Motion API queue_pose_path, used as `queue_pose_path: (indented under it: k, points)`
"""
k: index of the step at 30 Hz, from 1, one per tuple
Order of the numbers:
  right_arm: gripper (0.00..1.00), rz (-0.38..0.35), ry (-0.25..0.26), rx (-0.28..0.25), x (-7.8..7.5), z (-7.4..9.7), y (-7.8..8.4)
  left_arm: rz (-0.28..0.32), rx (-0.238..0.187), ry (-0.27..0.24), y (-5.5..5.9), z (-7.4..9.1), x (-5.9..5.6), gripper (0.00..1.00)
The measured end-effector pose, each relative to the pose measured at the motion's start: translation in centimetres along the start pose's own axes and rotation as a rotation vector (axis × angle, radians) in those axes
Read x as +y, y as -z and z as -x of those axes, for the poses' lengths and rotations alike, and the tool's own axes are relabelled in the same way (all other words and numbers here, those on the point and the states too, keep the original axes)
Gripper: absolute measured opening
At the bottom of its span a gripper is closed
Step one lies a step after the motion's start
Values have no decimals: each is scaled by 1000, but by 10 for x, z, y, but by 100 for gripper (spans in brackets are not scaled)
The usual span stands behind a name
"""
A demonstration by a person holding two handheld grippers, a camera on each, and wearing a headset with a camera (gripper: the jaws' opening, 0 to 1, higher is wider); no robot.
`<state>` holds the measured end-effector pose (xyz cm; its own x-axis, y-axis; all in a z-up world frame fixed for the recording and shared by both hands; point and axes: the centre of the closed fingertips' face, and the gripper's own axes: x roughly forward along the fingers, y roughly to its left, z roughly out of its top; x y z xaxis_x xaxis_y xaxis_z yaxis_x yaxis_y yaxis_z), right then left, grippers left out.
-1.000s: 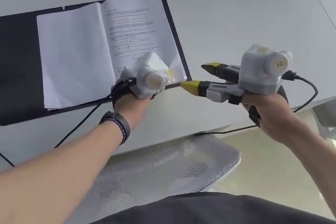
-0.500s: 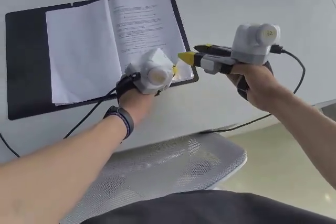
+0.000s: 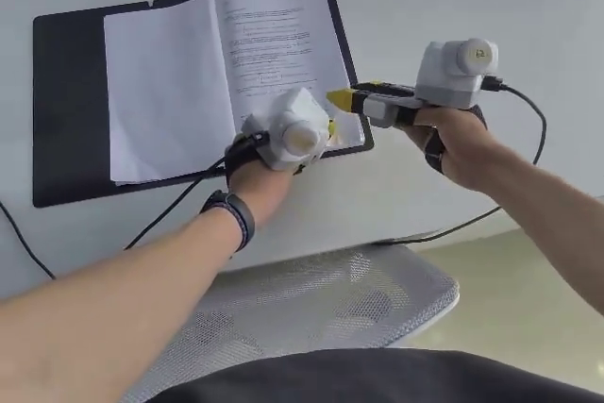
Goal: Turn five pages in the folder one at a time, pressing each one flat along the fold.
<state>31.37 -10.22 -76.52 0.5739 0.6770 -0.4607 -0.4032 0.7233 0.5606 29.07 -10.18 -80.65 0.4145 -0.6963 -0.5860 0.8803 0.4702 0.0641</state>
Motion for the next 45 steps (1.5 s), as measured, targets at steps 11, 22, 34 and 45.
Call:
queue_pose_path:
  k: [11, 22, 34, 45]
  points:
    - [29, -34, -13, 1, -4, -8, -1, 4, -1, 5, 0, 0, 1, 0]
    - [2, -56, 30, 16, -14, -18, 3, 4, 3, 8, 1, 0, 2, 0]
    - [0, -90, 60, 22, -18, -15, 4, 74, 15, 24, -1, 3, 4, 9]
    - [0, -96, 60, 14, -16, -12, 0, 114, 20, 73, -4, 25, 7, 34]
